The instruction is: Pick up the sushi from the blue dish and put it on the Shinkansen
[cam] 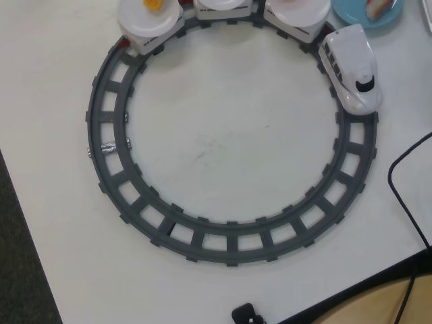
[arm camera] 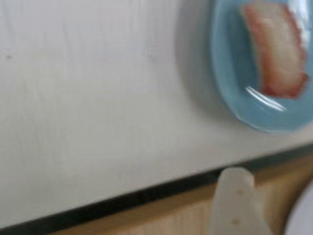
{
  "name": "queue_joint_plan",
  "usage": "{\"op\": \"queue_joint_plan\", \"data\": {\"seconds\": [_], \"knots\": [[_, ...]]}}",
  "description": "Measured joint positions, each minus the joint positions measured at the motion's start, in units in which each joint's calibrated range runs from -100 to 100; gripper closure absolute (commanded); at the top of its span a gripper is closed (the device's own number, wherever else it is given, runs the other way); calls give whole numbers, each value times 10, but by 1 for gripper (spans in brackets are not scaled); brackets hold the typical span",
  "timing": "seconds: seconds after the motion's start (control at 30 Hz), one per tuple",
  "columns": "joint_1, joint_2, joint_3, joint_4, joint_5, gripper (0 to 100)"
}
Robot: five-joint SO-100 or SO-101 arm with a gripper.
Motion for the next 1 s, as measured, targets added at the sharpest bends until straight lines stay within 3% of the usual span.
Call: {"op": "queue_joint_plan", "data": {"seconds": [0.37, 1.0], "knots": [[-6, 232, -213, 18, 21, 72], [-22, 384, -319, 16, 71, 74]]}}
